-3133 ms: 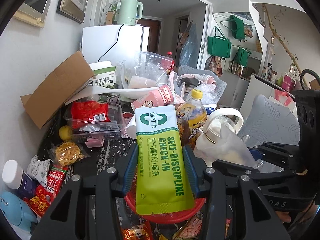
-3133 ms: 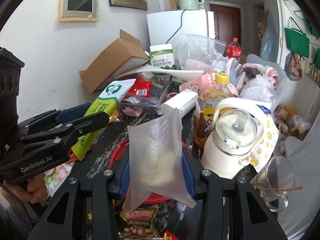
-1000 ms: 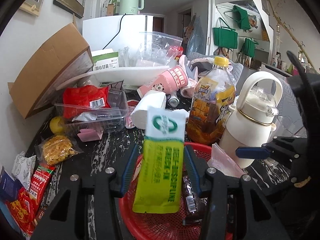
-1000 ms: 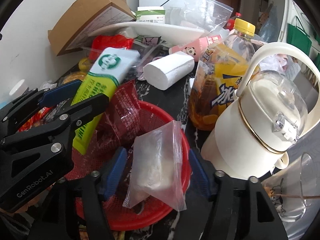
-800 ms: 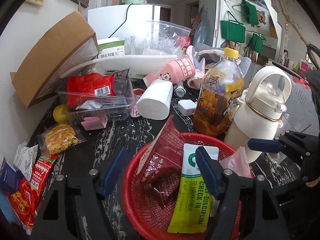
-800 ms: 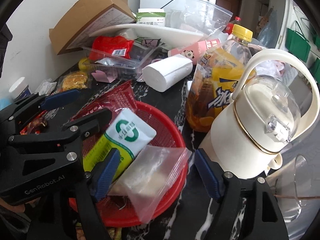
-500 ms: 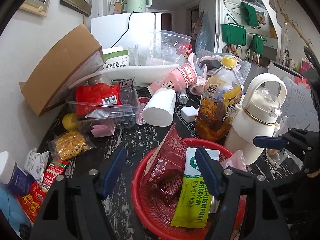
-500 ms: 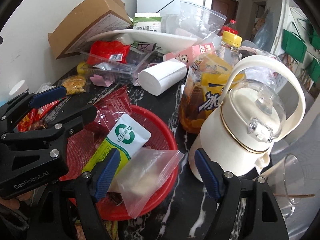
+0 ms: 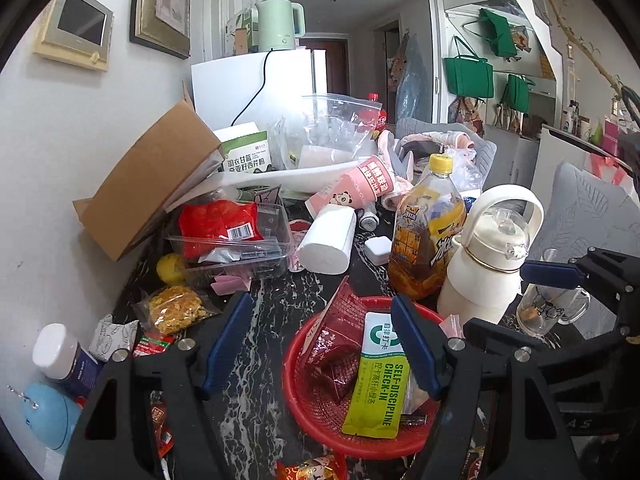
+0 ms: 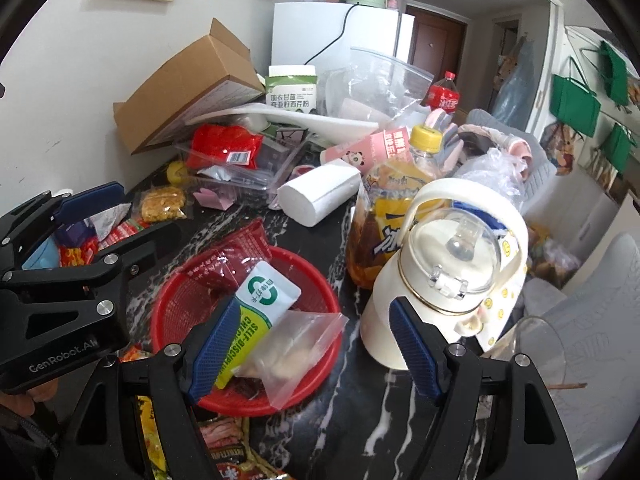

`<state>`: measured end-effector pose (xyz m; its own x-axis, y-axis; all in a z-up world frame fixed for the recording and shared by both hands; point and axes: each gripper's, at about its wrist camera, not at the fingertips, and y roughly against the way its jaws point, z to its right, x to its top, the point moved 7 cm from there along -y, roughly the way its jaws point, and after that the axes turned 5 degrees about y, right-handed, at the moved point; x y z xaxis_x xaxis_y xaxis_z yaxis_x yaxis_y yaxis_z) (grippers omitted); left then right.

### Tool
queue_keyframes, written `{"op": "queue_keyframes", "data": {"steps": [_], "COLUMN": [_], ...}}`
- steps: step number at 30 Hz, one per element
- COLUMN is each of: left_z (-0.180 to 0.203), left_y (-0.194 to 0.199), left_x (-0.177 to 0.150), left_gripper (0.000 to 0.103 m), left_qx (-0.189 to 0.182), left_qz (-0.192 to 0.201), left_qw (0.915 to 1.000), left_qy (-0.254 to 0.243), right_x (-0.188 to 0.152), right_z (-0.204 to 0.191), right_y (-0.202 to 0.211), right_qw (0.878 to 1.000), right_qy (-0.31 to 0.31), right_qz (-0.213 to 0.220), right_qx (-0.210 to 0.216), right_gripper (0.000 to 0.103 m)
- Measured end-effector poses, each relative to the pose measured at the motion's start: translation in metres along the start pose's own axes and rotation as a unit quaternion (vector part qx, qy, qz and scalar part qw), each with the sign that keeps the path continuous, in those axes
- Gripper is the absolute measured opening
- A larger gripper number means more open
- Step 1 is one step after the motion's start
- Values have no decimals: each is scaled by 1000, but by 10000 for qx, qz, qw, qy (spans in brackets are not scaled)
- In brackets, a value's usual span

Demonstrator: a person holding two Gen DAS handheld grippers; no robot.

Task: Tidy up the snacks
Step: 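Withdraw both open tools from the basket back over the table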

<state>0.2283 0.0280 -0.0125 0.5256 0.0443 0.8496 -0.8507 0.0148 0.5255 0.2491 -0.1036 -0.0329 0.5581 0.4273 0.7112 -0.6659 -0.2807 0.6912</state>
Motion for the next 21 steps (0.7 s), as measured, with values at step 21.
{"op": "queue_keyframes", "data": {"steps": [21], "left_z": [11], "left_y": [94], "left_x": [15], "left_gripper": [71], "left_qx": [31], "left_qz": [229], "left_qw": [9997], "left_qy": [20], "right_x": [5], "right_z": [-5], "right_y": [105], "right_qw": [9965], "right_qy": [-55], "right_qz": [816], "right_qx": [-172], "right_gripper": [81]}}
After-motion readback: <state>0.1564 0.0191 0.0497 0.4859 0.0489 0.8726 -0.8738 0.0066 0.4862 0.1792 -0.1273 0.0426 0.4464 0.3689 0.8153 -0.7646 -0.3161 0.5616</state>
